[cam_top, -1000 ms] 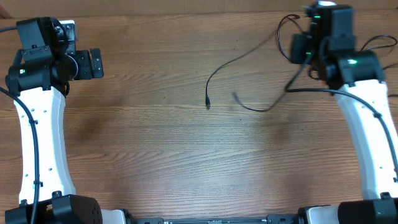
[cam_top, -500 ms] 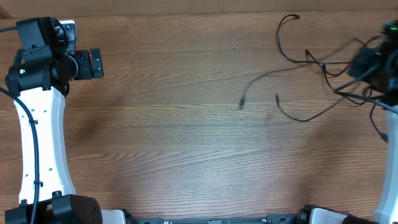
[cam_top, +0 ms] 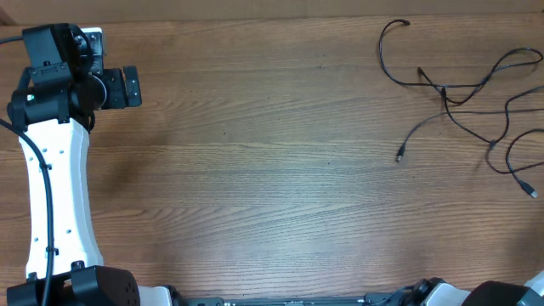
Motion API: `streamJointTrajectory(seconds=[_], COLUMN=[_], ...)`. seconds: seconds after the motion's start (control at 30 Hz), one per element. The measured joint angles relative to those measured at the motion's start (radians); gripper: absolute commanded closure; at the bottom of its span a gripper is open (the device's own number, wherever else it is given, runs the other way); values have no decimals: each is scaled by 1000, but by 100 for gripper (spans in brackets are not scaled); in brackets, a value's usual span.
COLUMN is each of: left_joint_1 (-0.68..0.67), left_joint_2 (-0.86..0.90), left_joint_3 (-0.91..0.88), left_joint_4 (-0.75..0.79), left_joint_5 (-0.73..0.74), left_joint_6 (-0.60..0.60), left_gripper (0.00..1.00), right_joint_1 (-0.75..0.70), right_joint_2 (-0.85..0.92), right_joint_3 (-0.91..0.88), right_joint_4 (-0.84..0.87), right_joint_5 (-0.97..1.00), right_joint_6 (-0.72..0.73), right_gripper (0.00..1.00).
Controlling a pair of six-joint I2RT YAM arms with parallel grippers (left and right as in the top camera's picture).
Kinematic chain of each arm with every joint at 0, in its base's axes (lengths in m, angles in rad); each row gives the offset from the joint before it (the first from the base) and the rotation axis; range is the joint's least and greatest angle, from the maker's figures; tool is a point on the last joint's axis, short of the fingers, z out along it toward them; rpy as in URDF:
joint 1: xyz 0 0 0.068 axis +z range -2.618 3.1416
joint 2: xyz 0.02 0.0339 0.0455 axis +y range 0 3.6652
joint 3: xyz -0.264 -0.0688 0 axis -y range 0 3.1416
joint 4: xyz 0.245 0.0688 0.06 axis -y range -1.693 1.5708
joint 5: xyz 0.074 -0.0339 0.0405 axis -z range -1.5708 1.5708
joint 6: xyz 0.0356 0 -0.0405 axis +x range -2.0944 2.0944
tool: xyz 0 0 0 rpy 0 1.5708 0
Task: Untangle cables
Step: 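Release the cable onto the upper-right cable group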
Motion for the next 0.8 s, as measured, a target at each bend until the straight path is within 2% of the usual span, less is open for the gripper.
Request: streamJointTrajectory(seconds=[0.5,0.7,0.73,0.8], left_joint_1=[0,0,0,0], left_joint_2=[0,0,0,0], left_joint_3=[0,0,0,0], left_joint_4=[0,0,0,0], left_joint_5=[0,0,0,0], left_joint_6=[0,0,0,0], left_gripper=[1,0,0,1], right_joint_1=[-99,-139,-147,-161], right_joint_2=[212,243,248,259], right_joint_3=[0,0,0,0], right_joint_4=[166,246,257,270], right_joint_5=[-2,7,10,12], right_joint_6=[0,0,0,-1], right_gripper=[96,96,94,79])
